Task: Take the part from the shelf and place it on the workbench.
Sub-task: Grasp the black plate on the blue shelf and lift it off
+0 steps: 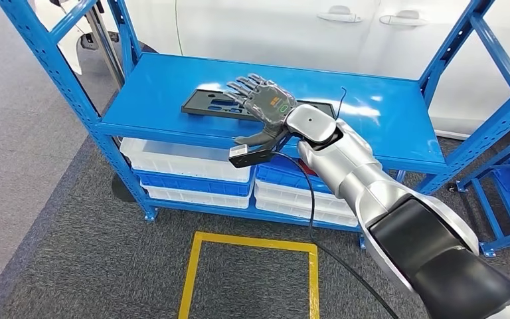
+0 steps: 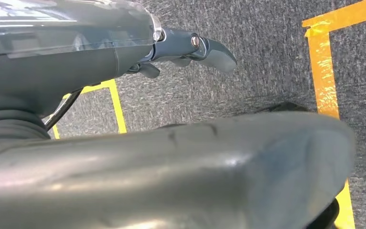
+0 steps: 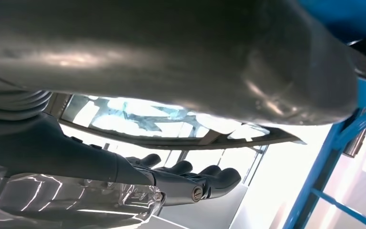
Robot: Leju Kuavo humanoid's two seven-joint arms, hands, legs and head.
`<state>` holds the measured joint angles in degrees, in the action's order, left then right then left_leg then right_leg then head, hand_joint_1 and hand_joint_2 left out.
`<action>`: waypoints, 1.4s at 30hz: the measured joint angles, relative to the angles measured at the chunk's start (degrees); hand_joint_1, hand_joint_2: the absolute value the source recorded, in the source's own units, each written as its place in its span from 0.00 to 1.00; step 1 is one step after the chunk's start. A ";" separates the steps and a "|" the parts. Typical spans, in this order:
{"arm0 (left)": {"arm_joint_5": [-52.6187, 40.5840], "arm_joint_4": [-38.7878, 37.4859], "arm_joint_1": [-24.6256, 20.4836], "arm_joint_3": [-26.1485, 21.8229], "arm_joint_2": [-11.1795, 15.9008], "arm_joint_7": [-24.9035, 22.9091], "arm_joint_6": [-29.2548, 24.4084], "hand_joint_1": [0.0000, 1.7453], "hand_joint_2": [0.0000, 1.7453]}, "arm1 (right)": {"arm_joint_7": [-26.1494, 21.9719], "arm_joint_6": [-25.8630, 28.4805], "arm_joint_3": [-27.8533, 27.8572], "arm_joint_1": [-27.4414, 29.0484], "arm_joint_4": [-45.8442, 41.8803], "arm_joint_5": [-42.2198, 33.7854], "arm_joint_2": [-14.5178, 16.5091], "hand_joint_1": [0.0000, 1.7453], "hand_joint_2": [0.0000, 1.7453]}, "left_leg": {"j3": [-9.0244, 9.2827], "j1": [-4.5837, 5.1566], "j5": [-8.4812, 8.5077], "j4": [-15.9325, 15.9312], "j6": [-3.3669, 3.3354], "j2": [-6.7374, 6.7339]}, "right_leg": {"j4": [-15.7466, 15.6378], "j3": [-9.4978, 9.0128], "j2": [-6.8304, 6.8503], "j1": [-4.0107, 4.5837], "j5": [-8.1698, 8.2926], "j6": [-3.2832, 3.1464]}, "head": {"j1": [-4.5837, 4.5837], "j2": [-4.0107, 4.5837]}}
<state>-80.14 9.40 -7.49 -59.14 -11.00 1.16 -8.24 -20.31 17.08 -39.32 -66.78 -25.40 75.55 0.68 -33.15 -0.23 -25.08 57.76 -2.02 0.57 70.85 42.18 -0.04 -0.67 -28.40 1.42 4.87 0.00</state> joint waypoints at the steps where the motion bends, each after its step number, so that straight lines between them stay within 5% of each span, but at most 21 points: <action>1: -0.04 0.00 0.03 0.00 -0.02 0.00 0.00 0.00 0.00 | -0.01 0.00 -0.03 -0.06 0.03 -0.06 -0.08 0.00 0.00 | 0.60 0.11 -0.48 -0.01 0.03 0.09 | -3.90 -1.19 0.00 0.15 2.96 -0.36 | 0.00 0.00; 4: -0.12 0.01 -0.17 0.00 -0.22 0.00 0.01 0.00 0.00 | -0.10 0.08 -0.12 -0.41 0.07 -0.36 -0.18 0.00 0.00 | 1.78 0.26 -1.53 -0.24 0.57 0.09 | -12.74 -4.16 0.05 0.96 7.33 -1.47 | 0.00 0.00; 8: -0.14 0.03 -0.38 0.00 -0.30 -0.01 0.04 0.00 0.00 | -0.19 0.20 -0.23 -0.60 0.08 -0.52 -0.33 0.00 0.00 | 2.01 0.20 -1.85 1.41 1.70 -0.07 | -14.49 -6.00 0.00 0.82 6.77 -2.39 | -0.02 0.00; 10: -0.15 0.04 -0.45 0.00 -0.28 -0.01 0.03 0.00 0.00 | -0.22 0.22 -0.26 -0.70 0.06 -0.60 -0.42 0.00 0.00 | -0.49 0.02 -3.50 6.25 2.23 -0.14 | -14.94 -7.25 0.02 0.51 6.33 -2.77 | -0.02 0.00; 13: -0.22 0.04 -0.44 0.00 -0.27 -0.03 0.02 0.00 0.00 | -0.39 0.19 -0.34 0.00 0.14 -0.67 -0.43 0.00 0.00 | -6.77 -0.41 -6.61 15.19 3.03 -0.17 | -14.90 -8.20 -0.09 0.47 5.34 -2.86 | 0.00 0.00; 15: -0.33 0.04 -0.34 0.00 -0.23 -0.08 0.02 0.00 0.00 | -0.43 0.18 -0.43 0.77 0.25 -0.67 -0.44 0.00 0.00 | -7.63 -0.60 -4.21 13.60 3.28 -0.21 | -14.64 -9.05 -0.14 0.36 4.47 -2.61 | 0.00 0.00; 17: -0.51 0.04 -0.30 0.00 -0.22 -0.14 0.01 0.00 0.00 | -0.34 0.19 -0.51 1.24 0.29 -0.68 -0.44 0.00 0.00 | -5.32 -0.73 1.02 6.17 3.37 -0.26 | -14.25 -10.04 -0.15 0.24 3.37 -2.18 | -0.01 0.00; 19: -0.65 0.04 -0.33 0.01 -0.24 -0.21 0.02 0.00 0.00 | -0.22 0.18 -0.58 1.62 0.36 -0.77 -0.45 0.00 0.00 | -3.52 -0.52 2.82 0.82 2.84 -0.36 | -13.90 -10.42 -0.14 0.29 2.56 -1.61 | -0.01 0.00; 24: -0.67 0.04 -0.30 0.00 -0.27 -0.39 -0.01 0.00 0.00 | -0.16 0.24 -0.85 3.46 0.70 -1.24 -0.61 0.00 0.00 | -2.32 -0.51 2.40 -0.19 0.79 -0.31 | -11.92 -10.11 -0.03 0.23 0.45 0.07 | -0.03 0.00; 28: -0.66 0.04 -0.44 0.00 -0.27 -0.35 -0.08 0.00 0.00 | -0.10 0.31 -1.03 5.19 1.19 -1.51 -0.79 0.00 0.00 | -1.27 -0.43 1.39 -0.35 0.00 -0.27 | 1.95 -1.54 -0.01 0.00 -3.73 0.67 | -0.04 0.00; 30: -0.63 0.04 -0.35 0.00 -0.26 -0.34 -0.11 0.00 0.00 | -0.02 0.38 -1.15 6.44 1.49 -1.54 -0.82 0.00 0.50 | -0.49 -0.31 0.72 -0.33 -0.02 -0.07 | 2.56 0.50 -0.01 -0.04 -1.41 0.49 | -0.04 0.00; 32: -0.57 0.04 -0.30 0.00 -0.28 -0.32 -0.12 0.00 0.00 | 0.09 0.42 -1.22 6.99 1.70 -1.54 -0.84 0.00 1.00 | 0.57 -0.12 -0.01 -0.34 0.10 0.10 | -4.65 -1.61 -0.02 0.18 4.02 -0.30 | -0.04 0.00; 34: -0.51 0.04 -0.38 0.00 -0.34 -0.27 -0.11 0.00 0.00 | 0.24 0.48 -1.27 7.07 1.81 -1.52 -0.85 0.00 1.00 | 1.23 0.18 -0.73 -0.26 0.48 0.14 | -11.37 -4.23 0.03 0.60 7.10 -1.17 | -0.04 0.00; 39: -0.47 0.09 -0.55 0.00 -0.35 -0.20 -0.10 0.00 0.00 | 1.39 0.54 -1.45 7.39 2.13 -1.21 -0.80 0.00 1.00 | 1.17 0.17 -2.30 0.79 1.91 -0.05 | -14.19 -5.67 0.03 0.58 6.91 -2.11 | -0.03 0.00; 42: -0.48 0.11 -0.52 0.00 -0.34 -0.21 -0.04 0.00 0.00 | 2.16 0.51 -1.51 7.62 2.26 -0.89 -0.52 0.00 1.00 | -3.66 -0.16 -6.66 10.26 2.76 -0.20 | -14.58 -6.38 0.09 0.37 6.60 -2.71 | -0.02 0.00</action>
<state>-80.62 9.51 -8.00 -59.14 -11.34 0.95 -8.28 -18.15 17.58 -40.83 -59.17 -23.14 74.66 0.16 -36.81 -0.39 -31.74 68.02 0.74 0.37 56.27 35.80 0.04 -0.30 -21.80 -1.29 4.85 0.00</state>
